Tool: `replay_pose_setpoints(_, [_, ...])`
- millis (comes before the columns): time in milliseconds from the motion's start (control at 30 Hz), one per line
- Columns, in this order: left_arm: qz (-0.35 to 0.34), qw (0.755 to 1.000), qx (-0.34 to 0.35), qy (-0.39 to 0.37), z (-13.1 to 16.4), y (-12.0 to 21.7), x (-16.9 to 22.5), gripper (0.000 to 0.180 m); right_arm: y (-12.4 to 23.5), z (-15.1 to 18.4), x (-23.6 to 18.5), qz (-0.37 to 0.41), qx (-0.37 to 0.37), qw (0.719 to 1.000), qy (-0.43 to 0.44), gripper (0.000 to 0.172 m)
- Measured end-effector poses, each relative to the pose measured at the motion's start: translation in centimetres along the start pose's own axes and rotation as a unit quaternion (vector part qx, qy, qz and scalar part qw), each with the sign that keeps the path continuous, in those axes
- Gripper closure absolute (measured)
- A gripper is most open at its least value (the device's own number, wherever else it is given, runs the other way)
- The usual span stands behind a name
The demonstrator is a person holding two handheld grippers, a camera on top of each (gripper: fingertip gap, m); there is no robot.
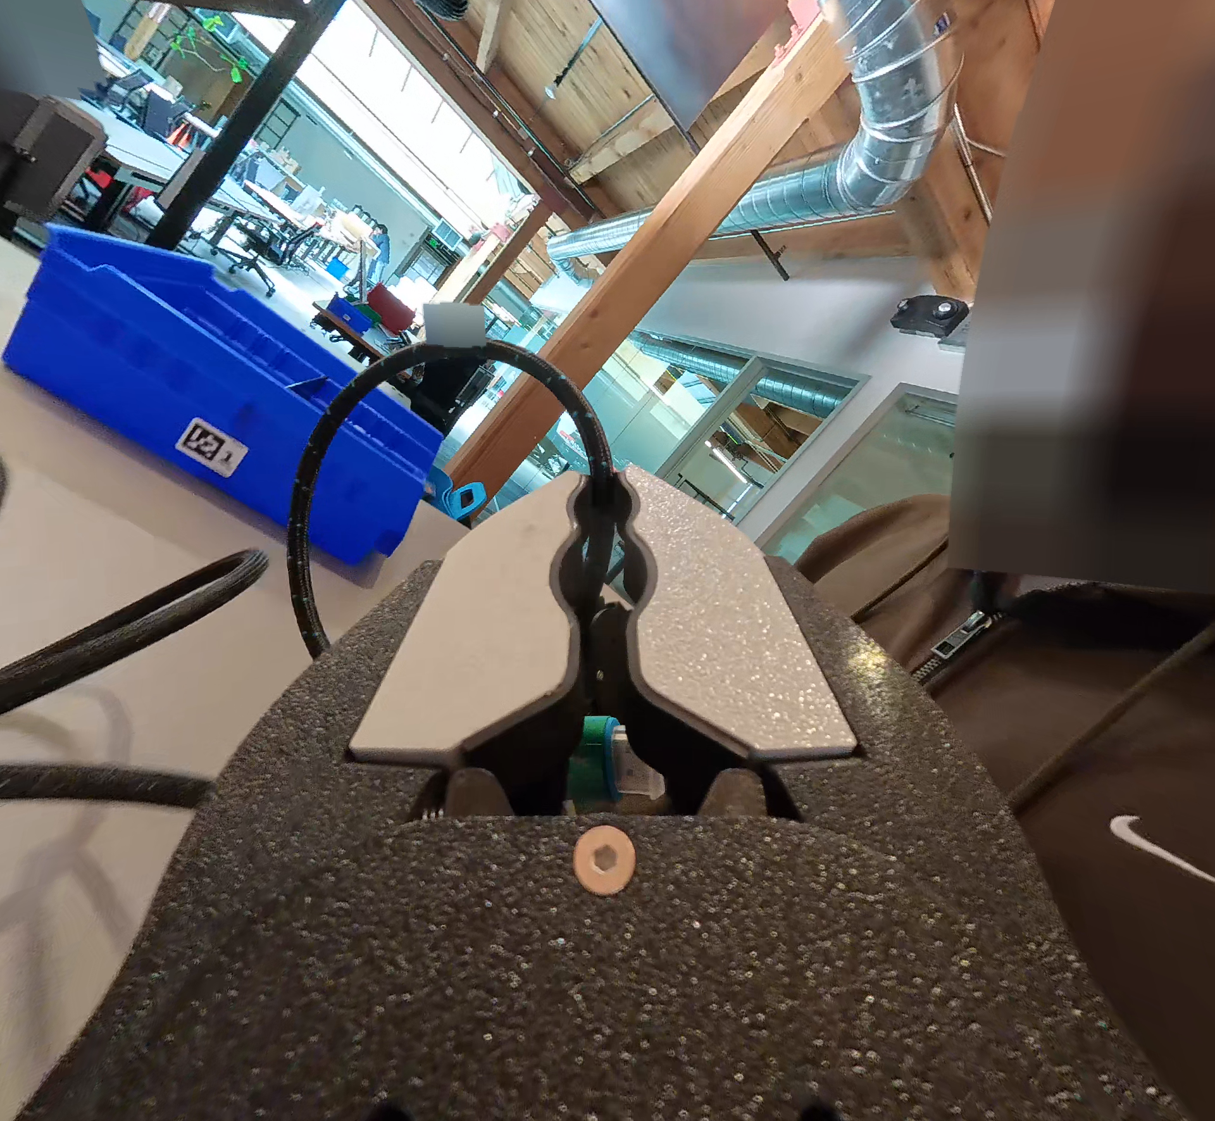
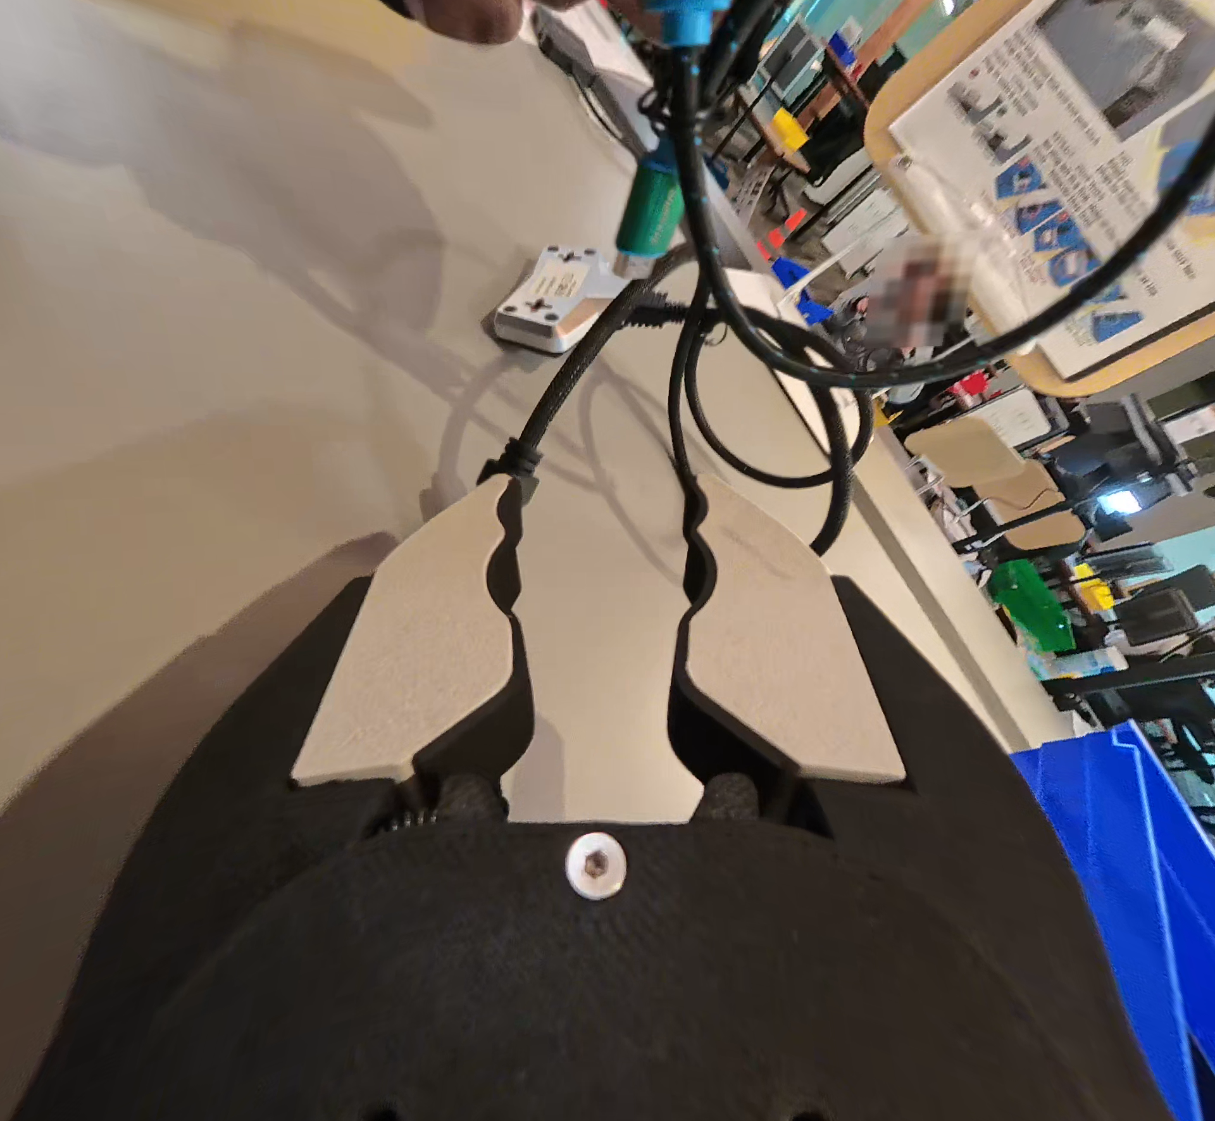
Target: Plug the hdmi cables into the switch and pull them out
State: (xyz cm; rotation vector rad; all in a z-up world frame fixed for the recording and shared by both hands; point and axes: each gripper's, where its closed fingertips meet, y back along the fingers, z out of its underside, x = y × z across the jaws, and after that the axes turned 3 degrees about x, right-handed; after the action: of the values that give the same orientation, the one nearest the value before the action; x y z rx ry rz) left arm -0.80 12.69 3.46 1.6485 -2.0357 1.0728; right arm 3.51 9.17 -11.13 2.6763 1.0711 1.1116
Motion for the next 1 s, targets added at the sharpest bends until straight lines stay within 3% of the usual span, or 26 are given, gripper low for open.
replay_pose_setpoints(200, [0.001,1.000,-0.001,-0.007,-0.2,-2.5,1.7,0.174,1.1,-1.6,1.3,0.034,0.041,0.999,0.002,0.120])
replay_pose_setpoints(367, [-0.056,0.998,-0.026,0.028,3.7,-3.9,-2.5,0.174,1.6,-1.5,1.5,0.044,0.048,0.998,0.005,0.108])
replay_pose_setpoints(500, [-0.051,0.996,-0.032,0.062,6.4,-6.0,-3.7,0.174,0.9,-0.8,0.8,0.038,0.023,0.999,0.025,0.102])
replay_pose_setpoints(567, [-0.038,0.995,-0.040,0.079,7.4,-6.9,-3.9,0.174,0.3,0.4,1.1,0.051,-0.019,0.998,0.035,0.110])
replay_pose_setpoints(633, [-0.055,0.994,-0.054,0.078,8.1,-7.1,-4.7,0.171,0.0,2.0,1.9,0.079,-0.063,0.994,0.049,0.141])
replay_pose_setpoints(733, [-0.094,0.993,-0.069,0.032,7.6,-6.3,-5.3,0.149,0.3,4.5,2.6,0.078,-0.125,0.989,0.033,0.159])
replay_pose_setpoints(867, [-0.136,0.983,-0.070,-0.102,5.4,-3.7,-4.7,0.144,0.8,7.2,3.1,0.029,-0.189,0.981,0.002,0.158])
replay_pose_setpoints(1000, [-0.226,0.948,-0.083,-0.206,3.9,1.0,-6.0,0.136,0.7,10.0,3.2,-0.027,-0.274,0.960,-0.046,0.148])
